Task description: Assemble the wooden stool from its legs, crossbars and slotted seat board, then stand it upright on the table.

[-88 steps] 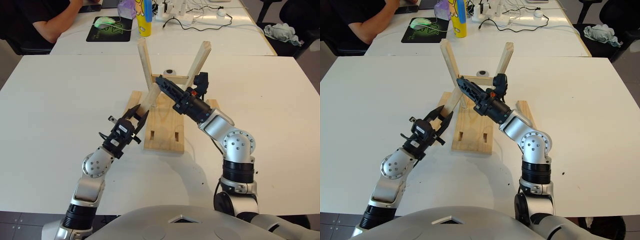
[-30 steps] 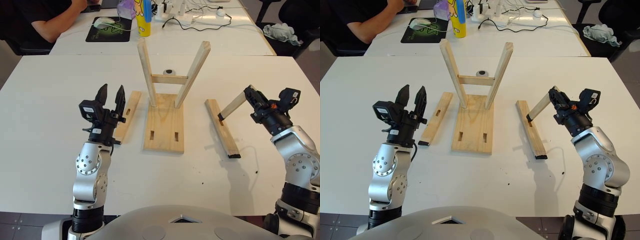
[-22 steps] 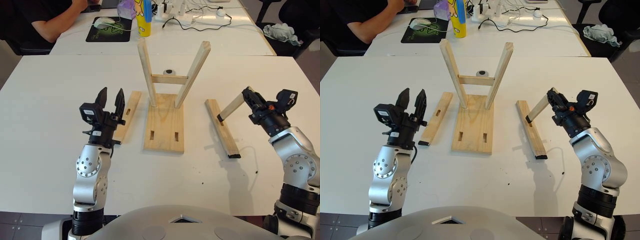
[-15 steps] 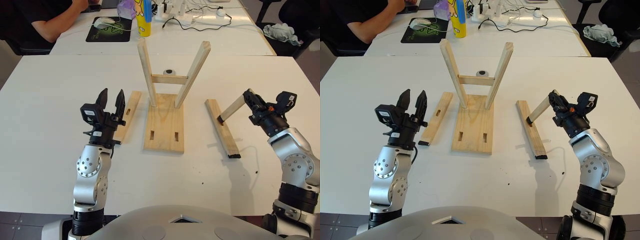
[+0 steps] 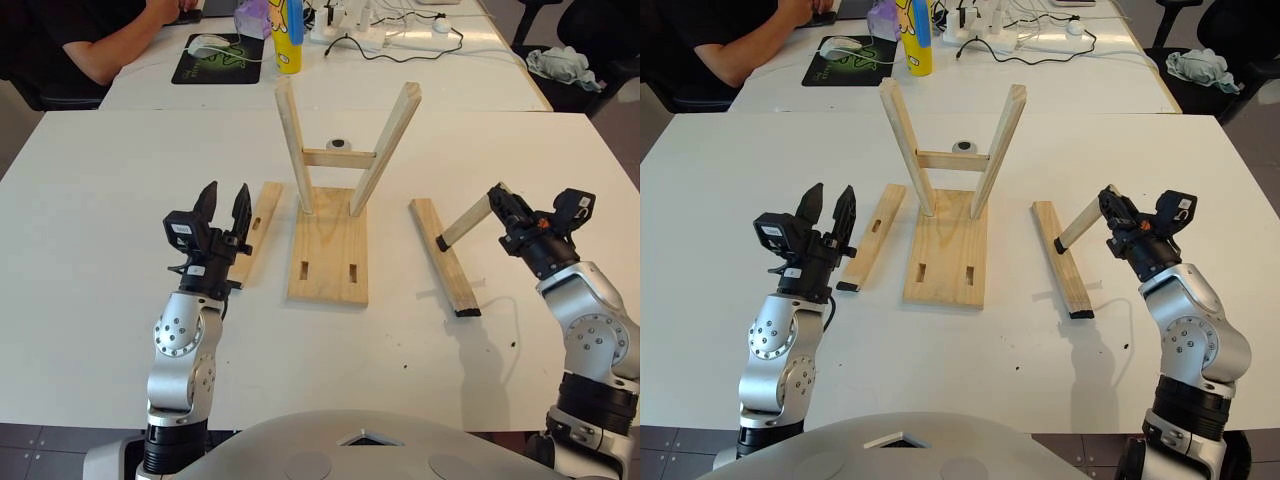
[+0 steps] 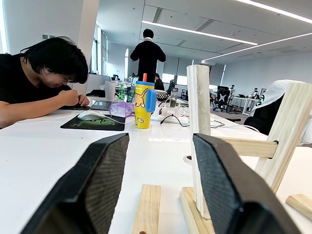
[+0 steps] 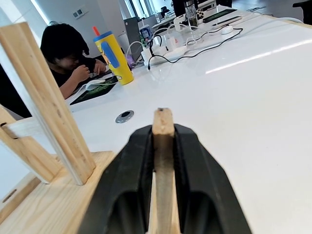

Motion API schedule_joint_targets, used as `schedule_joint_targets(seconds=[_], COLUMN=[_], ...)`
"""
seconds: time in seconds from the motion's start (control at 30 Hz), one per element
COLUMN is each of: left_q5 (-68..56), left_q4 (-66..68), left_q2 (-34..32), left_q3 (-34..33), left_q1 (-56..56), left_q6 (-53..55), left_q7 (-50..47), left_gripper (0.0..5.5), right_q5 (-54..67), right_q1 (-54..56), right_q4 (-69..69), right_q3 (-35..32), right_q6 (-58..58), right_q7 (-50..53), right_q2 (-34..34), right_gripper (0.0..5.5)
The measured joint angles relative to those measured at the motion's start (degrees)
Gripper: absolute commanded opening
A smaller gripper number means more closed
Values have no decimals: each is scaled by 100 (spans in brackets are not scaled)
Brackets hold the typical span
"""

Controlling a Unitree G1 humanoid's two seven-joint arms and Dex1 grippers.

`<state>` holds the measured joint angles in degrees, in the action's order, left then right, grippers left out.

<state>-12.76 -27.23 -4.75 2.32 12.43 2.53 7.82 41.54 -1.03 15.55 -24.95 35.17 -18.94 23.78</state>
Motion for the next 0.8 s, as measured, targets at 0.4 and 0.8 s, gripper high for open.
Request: schedule_joint_targets(seconds=[0.4, 0.8], left_q5=[-33, -162], left_q4=[-55, -69], left_q2=[-188, -316], left_q3=[-88, -133], left_q1=[-160, -442], left_q6=[300, 600], left_q7=[173, 398], left_gripper=[242, 242], right_q5=[-1208, -2037], right_q1=[-759, -1307], right_q4=[475, 519], right_q3=[802, 1401], right_q6=[-1464, -2618], right_q7=[348, 341], right_q2=[-580, -821], right_gripper=[43, 43])
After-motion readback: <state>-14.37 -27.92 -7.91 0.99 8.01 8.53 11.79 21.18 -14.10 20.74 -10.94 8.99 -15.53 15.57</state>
